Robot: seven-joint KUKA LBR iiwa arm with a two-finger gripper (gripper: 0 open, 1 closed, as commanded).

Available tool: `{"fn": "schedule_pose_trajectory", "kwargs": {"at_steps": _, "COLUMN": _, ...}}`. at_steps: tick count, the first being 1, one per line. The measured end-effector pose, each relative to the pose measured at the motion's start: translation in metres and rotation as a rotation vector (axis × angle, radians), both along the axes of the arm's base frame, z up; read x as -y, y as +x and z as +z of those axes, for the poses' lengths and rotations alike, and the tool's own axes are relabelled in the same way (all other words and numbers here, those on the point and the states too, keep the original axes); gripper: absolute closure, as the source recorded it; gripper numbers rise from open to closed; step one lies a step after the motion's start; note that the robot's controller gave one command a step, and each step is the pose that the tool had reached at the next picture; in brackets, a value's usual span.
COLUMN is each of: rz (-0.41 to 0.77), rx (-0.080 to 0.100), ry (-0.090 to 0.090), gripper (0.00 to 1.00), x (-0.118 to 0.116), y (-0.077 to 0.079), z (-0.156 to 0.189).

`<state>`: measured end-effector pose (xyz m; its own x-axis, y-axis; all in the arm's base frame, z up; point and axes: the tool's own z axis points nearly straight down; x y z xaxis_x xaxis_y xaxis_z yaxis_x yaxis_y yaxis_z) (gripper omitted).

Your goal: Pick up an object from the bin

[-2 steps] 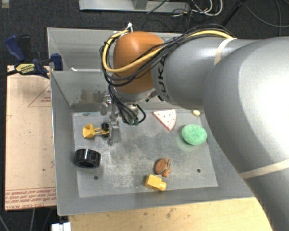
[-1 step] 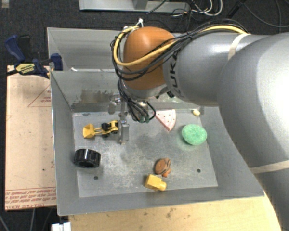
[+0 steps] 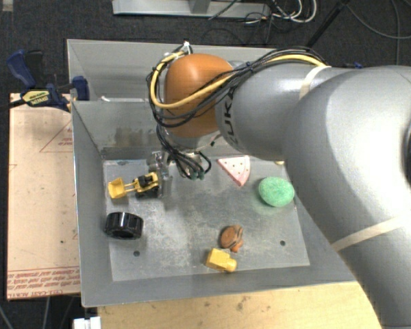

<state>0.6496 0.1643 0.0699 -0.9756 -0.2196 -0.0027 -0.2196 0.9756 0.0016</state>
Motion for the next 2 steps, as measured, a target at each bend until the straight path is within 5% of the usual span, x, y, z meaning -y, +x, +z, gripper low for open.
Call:
{"fn": "schedule_pose_trajectory", "kwargs": {"at_steps": 1, "rz": 0.0, "rx": 0.0, "ry": 0.0, "gripper": 1.0, "x": 0.0, "y": 0.0, "z": 0.0}}
{"fn": "schedule_pose_trajectory", "kwargs": {"at_steps": 2, "rz": 0.002, "rx": -0.001, "ry": -0.002, "gripper": 1.0, "x": -0.007, "y": -0.042, "z": 0.204}}
